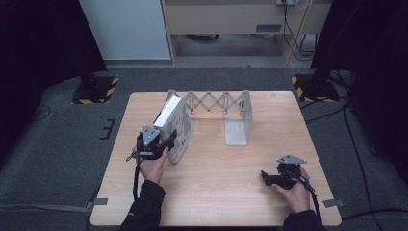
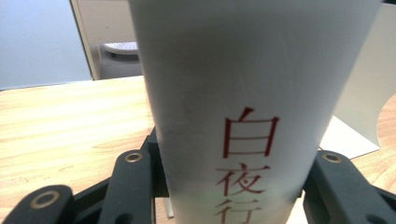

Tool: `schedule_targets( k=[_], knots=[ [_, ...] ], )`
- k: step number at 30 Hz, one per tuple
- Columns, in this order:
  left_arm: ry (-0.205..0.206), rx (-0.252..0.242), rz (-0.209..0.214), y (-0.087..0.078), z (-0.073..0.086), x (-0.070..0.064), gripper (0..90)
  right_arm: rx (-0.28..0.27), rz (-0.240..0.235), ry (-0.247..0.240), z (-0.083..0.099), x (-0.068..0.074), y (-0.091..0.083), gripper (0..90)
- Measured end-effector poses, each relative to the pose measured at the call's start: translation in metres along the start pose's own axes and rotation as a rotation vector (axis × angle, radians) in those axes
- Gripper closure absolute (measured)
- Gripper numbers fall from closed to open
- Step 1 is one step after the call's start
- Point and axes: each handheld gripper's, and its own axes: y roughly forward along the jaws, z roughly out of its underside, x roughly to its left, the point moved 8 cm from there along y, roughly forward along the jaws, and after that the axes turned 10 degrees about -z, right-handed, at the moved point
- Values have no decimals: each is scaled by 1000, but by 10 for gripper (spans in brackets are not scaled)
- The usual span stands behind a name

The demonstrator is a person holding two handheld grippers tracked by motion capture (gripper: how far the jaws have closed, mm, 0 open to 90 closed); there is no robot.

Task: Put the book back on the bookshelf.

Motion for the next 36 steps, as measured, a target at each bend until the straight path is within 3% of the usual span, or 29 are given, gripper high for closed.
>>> schedule_targets(
  k=[9,11,15,21,25,32,34,36],
  knots=[
    [0,2,-45,4,-2,8,510,0,1,-1,0,0,0,60],
    [-4,-2,-38,5,-2,9,511,0,-1,0,0,0,0,60],
    [-5,-10,-13,5,-1,5,512,0,1,-3,0,0,0,60],
    [-29,-23,-38,13,-2,-3,507,0,0,-1,0,0,0,60],
    [-22,-25,-42,21,-5,-12,501,0,0,-1,0,0,0,60],
    [-79,-43,-40,35,-4,-19,478,-1,1,1,0,0,0,60],
    [-80,-31,-31,37,-2,-19,465,0,0,-1,0,0,0,60],
    [-73,14,-29,38,4,-19,447,0,0,-1,0,0,0,60]
  ],
)
